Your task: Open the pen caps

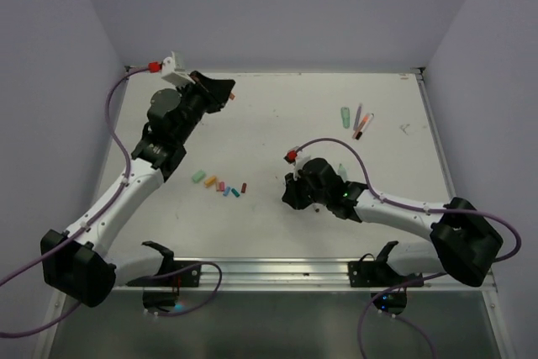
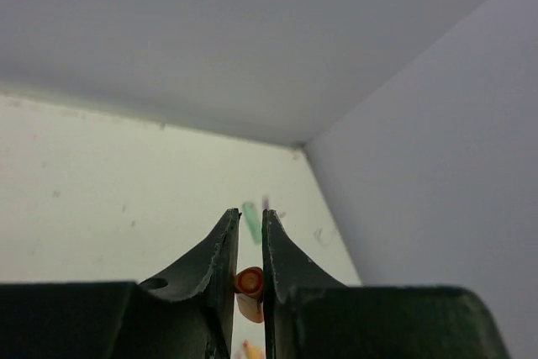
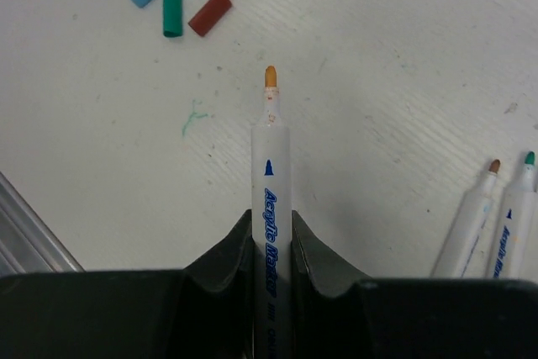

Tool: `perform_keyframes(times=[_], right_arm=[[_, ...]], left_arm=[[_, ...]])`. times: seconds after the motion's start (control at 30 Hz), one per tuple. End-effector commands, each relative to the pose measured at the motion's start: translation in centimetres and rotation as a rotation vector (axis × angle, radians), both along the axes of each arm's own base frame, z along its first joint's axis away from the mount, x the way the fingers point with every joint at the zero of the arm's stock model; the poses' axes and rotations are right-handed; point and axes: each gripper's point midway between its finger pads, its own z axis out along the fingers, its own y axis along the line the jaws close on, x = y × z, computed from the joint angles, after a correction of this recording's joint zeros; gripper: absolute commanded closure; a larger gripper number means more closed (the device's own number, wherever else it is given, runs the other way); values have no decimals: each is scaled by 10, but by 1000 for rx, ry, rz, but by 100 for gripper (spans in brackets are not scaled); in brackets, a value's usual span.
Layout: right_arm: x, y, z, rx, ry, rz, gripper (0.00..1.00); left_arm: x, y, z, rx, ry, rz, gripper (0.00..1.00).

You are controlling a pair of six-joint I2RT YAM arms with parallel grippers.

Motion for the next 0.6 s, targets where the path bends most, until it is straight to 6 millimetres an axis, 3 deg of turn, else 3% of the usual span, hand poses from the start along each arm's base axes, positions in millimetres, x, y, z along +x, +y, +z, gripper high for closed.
perform_keyframes(times=[0.0,0.03,0.07,0.23,0.37,0.57], right_arm=[[14,-11,0,-78,33,-128,100],[15,-15,-3,-96,44,-147,100],[14,-20,-8,-124,65,-177,100],[14,-27,-24,-183,119,-235,100],[11,-32,-35,-227,155,-254,100],[12,-39,-45,-270,180,-306,99]], left_arm=[[-26,-31,-117,272,359,-227,100],[-28,-36,-142,309,427,-241,100],[-42,-44,-165,362,507,-273,100],[-76,-73,-245,525,736,-350,100],[-93,-76,-287,640,856,-367,100],[-100,-72,-327,798,942,-332,99]])
